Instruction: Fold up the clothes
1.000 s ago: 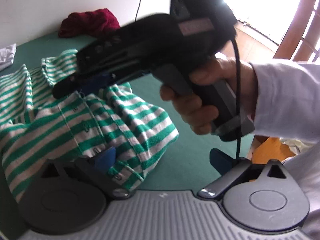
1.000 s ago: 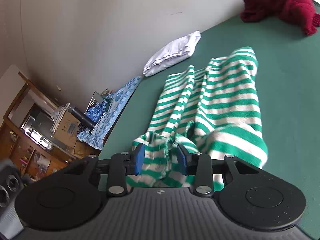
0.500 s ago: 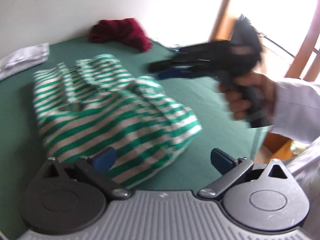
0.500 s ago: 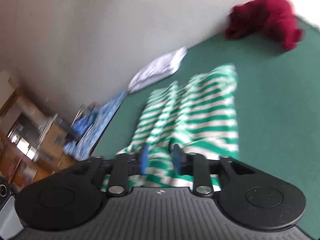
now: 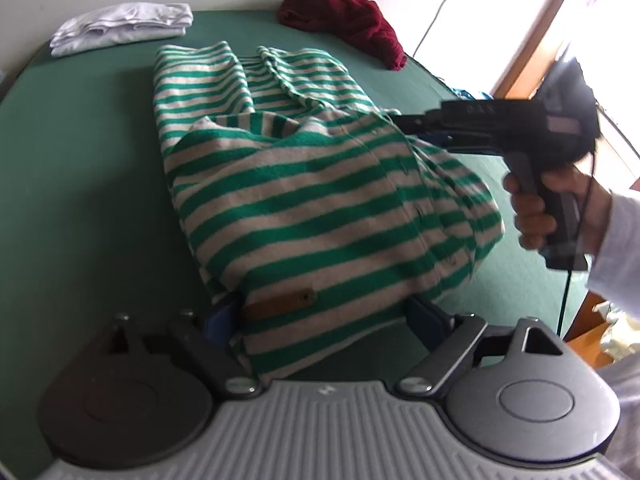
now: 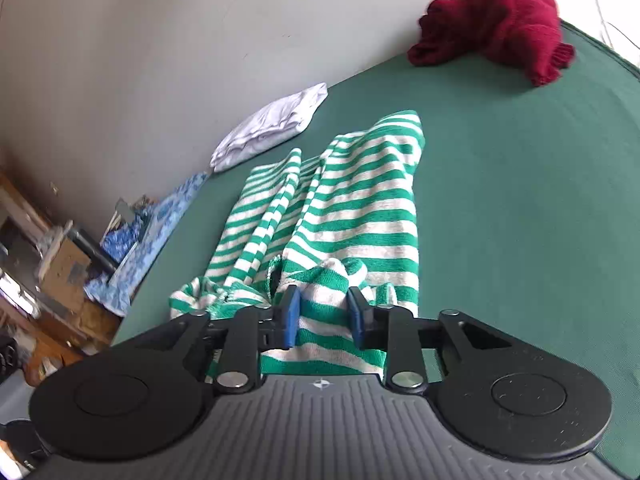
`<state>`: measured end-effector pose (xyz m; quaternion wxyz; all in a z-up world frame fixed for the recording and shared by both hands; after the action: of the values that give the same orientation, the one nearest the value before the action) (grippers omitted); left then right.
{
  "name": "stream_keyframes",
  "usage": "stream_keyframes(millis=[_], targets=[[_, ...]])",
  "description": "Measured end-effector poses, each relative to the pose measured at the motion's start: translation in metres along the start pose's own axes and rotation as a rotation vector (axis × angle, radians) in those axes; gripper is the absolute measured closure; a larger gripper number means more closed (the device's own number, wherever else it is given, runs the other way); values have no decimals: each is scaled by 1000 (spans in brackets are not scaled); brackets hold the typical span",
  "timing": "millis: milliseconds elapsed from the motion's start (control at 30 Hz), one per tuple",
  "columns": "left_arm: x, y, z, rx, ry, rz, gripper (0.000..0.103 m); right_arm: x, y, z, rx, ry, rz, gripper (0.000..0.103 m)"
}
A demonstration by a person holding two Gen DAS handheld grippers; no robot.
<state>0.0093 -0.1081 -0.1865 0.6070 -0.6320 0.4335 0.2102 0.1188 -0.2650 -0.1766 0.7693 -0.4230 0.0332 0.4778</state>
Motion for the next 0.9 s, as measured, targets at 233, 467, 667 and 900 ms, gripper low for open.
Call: stream_keyframes(millis=[233,467,667,900], targets=[[-29,-19,11,43,-43,-70,12,-72,-11,-22,207,-13,-147,57],[-18,-39,-23,137,56,-92,5,-95,54,19,133,-36,59,51],[-1,-11,-39,234,68,1,6,-88,80,28,35,-30,179,82],[-37,-65,-61,234,163,-133,6,-111,26,26,-4,-18,36,58]])
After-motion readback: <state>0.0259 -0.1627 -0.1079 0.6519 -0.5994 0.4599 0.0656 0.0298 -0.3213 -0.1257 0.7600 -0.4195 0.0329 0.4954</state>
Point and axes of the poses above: each gripper's, at about its wrist camera, not at the fingertips, and x roughly the way its jaws point, z to its left, y to its underside, the point moved 10 cm from there along x, roughly the way its jaws point, and after that the axes turned 7 degrees about -y, right-handed, at the moved point
